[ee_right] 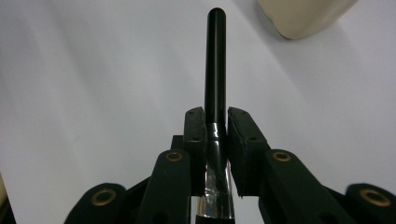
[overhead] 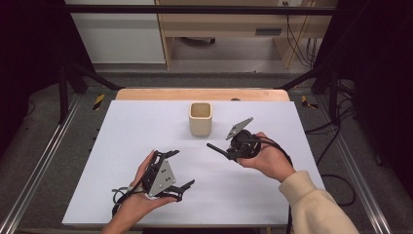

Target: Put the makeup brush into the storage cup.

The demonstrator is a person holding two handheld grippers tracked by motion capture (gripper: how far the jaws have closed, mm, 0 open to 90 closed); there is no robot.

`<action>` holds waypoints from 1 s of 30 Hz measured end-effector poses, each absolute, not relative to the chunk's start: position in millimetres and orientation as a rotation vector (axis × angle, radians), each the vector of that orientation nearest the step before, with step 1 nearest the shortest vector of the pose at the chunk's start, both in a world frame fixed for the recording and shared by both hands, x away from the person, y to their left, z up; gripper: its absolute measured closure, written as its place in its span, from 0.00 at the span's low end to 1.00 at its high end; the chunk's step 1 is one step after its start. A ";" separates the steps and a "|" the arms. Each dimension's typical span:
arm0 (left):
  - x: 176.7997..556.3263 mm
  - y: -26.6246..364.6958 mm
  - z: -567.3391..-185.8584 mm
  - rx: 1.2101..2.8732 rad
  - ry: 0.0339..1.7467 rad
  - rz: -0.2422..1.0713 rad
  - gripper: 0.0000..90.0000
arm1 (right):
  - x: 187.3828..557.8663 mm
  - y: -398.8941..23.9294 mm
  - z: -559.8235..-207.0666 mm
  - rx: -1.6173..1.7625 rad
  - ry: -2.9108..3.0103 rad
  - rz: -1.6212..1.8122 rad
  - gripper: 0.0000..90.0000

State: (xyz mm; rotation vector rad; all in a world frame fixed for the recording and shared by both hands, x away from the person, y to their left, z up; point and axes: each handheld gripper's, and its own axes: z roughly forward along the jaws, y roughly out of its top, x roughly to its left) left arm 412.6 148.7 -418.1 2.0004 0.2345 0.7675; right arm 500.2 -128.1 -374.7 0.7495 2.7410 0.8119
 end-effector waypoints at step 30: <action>437.9 102.2 -428.6 2.139 0.071 0.856 0.10 | 501.5 -113.7 -382.8 0.704 2.841 0.813 0.87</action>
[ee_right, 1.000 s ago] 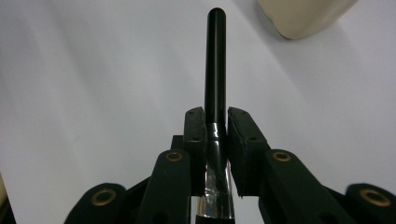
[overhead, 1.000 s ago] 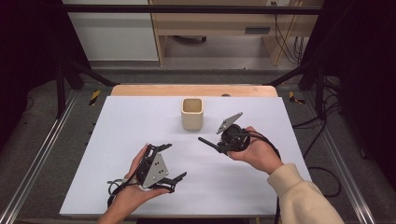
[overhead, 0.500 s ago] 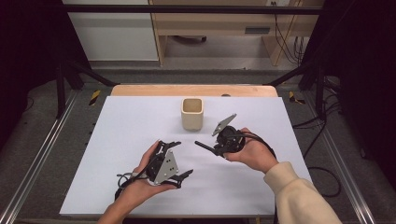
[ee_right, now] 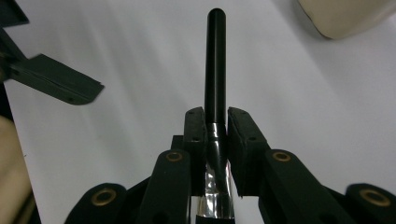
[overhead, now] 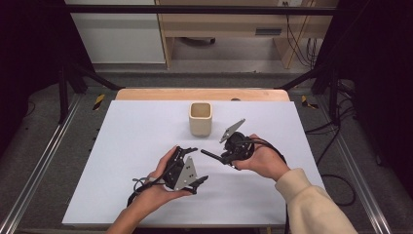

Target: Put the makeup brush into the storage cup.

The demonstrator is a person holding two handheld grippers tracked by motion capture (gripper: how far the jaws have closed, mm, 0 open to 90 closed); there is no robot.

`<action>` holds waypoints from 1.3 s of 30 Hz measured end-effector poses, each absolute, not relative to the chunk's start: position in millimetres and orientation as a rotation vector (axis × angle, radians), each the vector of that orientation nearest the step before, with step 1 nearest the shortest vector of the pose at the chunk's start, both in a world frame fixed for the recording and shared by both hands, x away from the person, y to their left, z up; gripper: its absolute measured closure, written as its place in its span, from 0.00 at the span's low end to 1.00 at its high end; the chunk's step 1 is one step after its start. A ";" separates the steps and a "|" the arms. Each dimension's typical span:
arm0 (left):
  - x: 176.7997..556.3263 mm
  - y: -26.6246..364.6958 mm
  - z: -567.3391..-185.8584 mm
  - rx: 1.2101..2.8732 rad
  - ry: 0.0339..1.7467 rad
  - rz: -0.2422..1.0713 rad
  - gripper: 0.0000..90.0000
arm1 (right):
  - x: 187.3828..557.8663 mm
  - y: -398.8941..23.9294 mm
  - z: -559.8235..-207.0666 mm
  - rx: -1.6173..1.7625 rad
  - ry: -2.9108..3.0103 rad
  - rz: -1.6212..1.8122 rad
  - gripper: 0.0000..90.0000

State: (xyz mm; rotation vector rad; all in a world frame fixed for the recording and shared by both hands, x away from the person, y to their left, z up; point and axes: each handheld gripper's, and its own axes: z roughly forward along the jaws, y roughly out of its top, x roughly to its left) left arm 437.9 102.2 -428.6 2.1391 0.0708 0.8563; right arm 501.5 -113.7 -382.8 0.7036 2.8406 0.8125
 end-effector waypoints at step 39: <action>447.8 92.6 -426.1 2.364 -0.209 0.986 0.61 | 490.9 -93.3 -373.2 0.604 2.921 0.782 0.87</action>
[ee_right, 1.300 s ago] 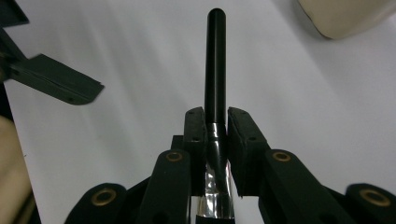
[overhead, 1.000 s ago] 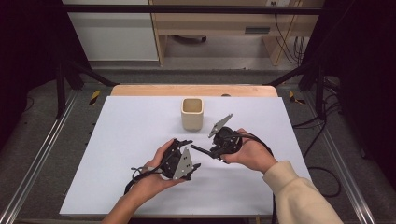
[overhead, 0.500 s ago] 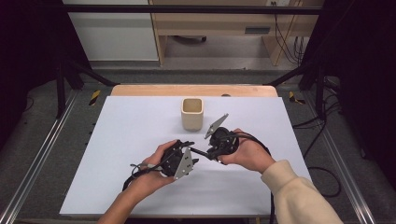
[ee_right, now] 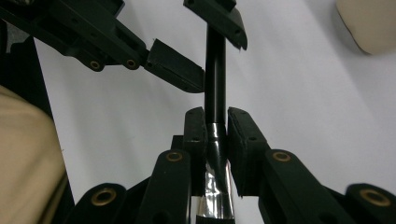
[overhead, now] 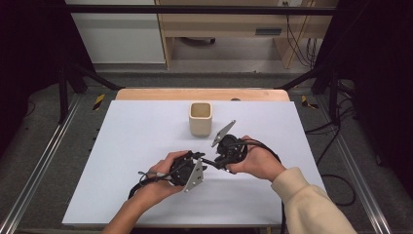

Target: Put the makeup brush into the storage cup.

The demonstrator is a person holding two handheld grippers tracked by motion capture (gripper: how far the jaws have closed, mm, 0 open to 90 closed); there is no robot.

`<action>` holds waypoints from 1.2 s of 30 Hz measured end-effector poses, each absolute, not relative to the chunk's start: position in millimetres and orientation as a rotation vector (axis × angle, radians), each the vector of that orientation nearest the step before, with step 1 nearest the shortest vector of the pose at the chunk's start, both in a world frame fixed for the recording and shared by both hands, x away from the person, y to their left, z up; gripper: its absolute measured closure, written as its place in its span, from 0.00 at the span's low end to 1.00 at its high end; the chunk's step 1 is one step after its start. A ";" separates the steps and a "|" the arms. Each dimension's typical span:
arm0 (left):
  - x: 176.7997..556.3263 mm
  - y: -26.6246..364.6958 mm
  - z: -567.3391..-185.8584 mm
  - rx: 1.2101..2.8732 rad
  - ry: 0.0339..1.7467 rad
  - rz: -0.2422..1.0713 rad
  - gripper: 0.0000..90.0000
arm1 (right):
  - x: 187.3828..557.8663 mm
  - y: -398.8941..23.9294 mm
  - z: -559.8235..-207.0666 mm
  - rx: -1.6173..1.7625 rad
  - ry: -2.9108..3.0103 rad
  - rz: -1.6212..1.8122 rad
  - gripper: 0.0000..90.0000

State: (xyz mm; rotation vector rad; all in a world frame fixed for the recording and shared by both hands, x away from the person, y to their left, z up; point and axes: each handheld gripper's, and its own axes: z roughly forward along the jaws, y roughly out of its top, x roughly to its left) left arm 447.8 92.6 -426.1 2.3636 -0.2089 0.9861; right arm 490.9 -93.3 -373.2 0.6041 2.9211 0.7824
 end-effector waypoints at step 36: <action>437.2 125.0 -442.5 2.399 -0.099 0.995 0.88 | 467.8 -94.7 -381.1 0.604 2.650 1.002 0.24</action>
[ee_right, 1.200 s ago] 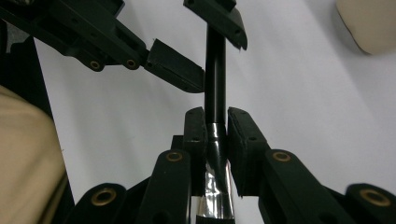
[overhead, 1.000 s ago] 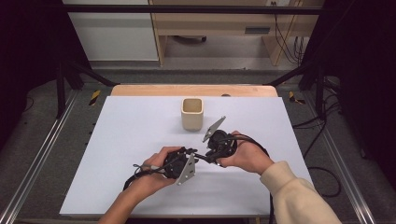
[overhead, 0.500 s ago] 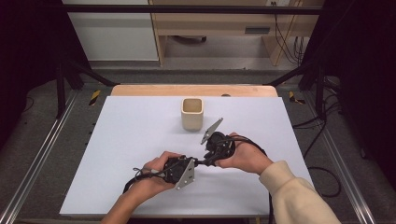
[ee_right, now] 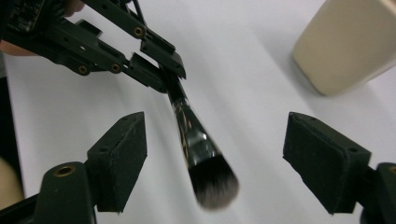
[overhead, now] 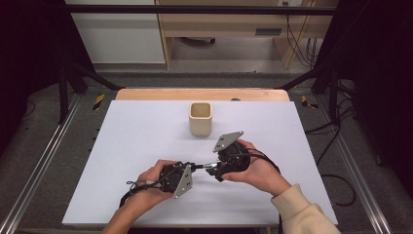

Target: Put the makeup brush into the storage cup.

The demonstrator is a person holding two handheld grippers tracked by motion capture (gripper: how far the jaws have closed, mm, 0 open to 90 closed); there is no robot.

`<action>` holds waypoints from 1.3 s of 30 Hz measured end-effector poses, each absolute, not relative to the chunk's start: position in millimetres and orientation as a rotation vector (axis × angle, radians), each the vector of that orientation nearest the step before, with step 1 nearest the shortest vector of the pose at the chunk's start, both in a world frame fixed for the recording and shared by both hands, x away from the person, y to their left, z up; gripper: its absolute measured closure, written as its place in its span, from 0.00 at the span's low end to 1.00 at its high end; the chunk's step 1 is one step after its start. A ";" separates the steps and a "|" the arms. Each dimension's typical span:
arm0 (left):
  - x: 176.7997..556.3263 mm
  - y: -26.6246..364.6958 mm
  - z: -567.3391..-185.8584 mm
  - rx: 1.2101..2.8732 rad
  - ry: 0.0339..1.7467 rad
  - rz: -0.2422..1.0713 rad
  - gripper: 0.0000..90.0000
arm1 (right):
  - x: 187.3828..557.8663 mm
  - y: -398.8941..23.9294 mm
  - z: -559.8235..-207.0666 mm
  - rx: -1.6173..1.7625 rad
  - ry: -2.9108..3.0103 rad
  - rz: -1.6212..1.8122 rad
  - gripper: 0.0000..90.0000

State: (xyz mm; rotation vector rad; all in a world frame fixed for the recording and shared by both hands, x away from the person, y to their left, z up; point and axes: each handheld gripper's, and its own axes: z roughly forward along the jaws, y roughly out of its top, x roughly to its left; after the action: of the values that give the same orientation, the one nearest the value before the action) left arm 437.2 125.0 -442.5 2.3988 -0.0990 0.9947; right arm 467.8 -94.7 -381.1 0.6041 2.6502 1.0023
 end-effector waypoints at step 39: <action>437.3 165.6 -438.4 1.924 0.516 0.693 0.88 | 453.2 -103.2 -425.1 0.823 2.237 1.487 0.17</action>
State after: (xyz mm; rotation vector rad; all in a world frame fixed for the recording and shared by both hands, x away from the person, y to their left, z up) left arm 437.3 165.6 -438.4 1.9244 0.5161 0.6929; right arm 453.2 -103.2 -425.1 0.8225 2.2373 1.4868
